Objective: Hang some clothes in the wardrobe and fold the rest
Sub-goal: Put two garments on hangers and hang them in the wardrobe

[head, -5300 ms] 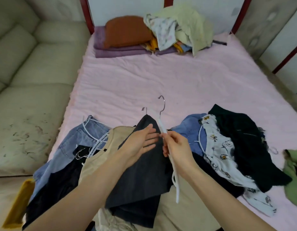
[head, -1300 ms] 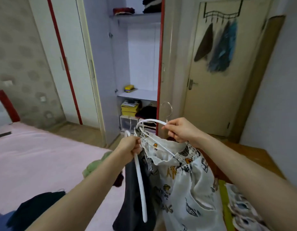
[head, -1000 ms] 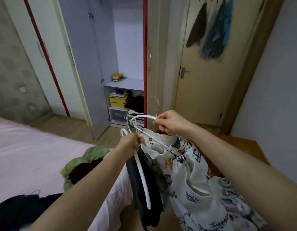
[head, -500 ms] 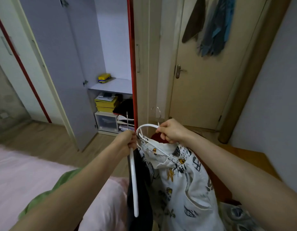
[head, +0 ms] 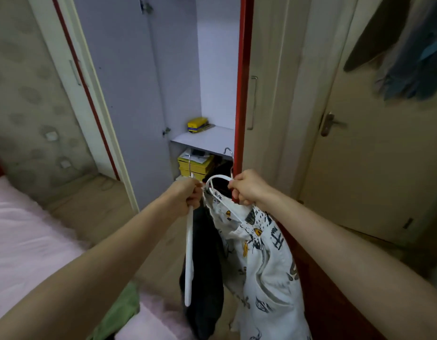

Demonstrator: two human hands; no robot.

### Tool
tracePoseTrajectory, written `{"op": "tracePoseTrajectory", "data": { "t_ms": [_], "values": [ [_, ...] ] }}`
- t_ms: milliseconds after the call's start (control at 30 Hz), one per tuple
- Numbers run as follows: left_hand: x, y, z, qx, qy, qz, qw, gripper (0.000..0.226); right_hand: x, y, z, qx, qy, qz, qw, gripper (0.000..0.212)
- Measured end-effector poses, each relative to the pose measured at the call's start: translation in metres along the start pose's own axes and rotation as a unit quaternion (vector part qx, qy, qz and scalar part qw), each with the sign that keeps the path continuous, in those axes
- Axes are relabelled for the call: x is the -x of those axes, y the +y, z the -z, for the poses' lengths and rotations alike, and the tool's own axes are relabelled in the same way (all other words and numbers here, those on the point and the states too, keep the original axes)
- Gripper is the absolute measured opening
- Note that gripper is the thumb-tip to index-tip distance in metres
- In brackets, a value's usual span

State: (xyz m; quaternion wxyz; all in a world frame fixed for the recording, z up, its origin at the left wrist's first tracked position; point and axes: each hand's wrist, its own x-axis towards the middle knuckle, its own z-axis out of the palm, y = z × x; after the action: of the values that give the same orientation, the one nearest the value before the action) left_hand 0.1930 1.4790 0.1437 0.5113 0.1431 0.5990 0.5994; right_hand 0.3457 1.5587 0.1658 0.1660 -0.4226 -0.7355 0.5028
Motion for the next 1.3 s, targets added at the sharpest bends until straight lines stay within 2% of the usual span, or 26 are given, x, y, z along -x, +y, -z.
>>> {"op": "tracePoseTrajectory", "data": {
  "t_ms": [300,600,733,900,967,1067,1300],
  "values": [
    [-0.107,0.104,0.009,0.018,0.126,-0.068,0.990,0.030,-0.197,-0.069,-0.001,0.006,-0.062,0.076,0.995,0.015],
    [-0.185,0.208,0.033,-0.037,0.226,-0.167,0.959,0.034,-0.334,-0.146,-0.012,-0.047,-0.047,0.114,0.991,0.019],
    [-0.232,0.249,0.060,-0.056,0.245,-0.175,0.952,0.036,-0.391,-0.176,-0.018,-0.070,-0.019,0.113,0.991,0.016],
    [-0.313,0.315,0.100,-0.058,0.212,-0.154,0.963,0.037,-0.486,-0.225,-0.036,-0.084,0.025,0.112,0.990,0.019],
    [-0.349,0.353,0.118,-0.070,0.191,-0.147,0.968,0.033,-0.523,-0.253,-0.038,-0.084,0.042,0.111,0.989,0.015],
    [-0.398,0.418,0.135,-0.076,0.157,-0.155,0.972,0.028,-0.573,-0.300,-0.032,-0.092,0.069,0.122,0.986,0.021],
    [-0.474,0.551,0.127,-0.129,0.085,-0.235,0.960,0.033,-0.661,-0.391,0.009,-0.106,0.160,0.162,0.968,0.021]
  ]
}}
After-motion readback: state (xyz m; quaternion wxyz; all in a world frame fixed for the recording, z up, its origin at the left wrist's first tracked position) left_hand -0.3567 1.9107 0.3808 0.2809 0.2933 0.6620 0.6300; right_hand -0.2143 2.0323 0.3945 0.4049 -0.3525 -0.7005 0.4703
